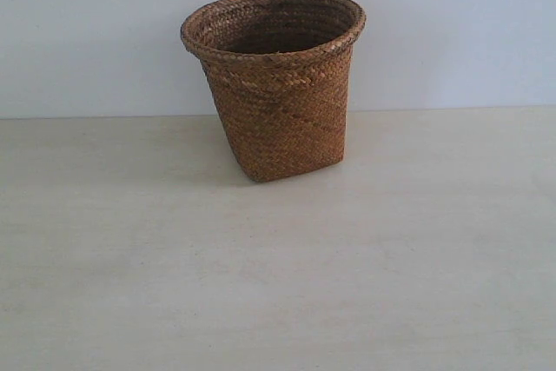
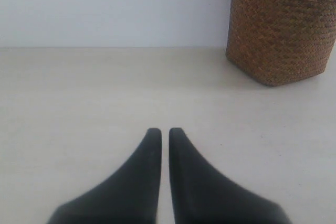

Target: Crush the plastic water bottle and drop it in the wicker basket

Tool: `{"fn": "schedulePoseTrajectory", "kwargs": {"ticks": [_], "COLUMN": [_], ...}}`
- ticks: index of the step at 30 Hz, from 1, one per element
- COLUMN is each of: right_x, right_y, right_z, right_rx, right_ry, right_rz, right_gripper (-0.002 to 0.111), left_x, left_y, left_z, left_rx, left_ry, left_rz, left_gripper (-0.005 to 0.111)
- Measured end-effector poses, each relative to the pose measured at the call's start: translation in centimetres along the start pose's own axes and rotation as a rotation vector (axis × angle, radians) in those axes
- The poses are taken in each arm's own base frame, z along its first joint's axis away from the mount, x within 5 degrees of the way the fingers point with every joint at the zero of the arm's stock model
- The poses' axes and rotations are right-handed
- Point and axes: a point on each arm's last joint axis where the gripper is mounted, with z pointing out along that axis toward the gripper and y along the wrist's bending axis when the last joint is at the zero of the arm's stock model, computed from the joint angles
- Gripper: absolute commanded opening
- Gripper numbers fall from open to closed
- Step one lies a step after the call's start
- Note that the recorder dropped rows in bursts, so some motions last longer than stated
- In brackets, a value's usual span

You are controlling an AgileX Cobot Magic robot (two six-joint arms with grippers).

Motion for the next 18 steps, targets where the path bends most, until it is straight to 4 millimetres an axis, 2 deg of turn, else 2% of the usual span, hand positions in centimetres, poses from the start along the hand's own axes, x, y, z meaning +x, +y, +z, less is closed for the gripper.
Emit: {"fn": "schedulePoseTrajectory", "kwargs": {"ticks": [7, 18], "right_x": [0.1, 1.4], "right_y": [-0.6, -0.7], "right_z": [0.0, -0.1], "right_rx": [0.106, 0.125], "right_ry": [0.007, 0.149], "right_rz": [-0.019, -0.072], "right_gripper": [0.0, 0.0], "left_x": [0.0, 0.0], "left_y": [0.0, 0.0], "left_z": [0.0, 0.0], "left_rx": [0.0, -0.001], "left_ry": [0.0, 0.0], "left_rz": [0.0, 0.004], "left_gripper": [0.004, 0.004]}}
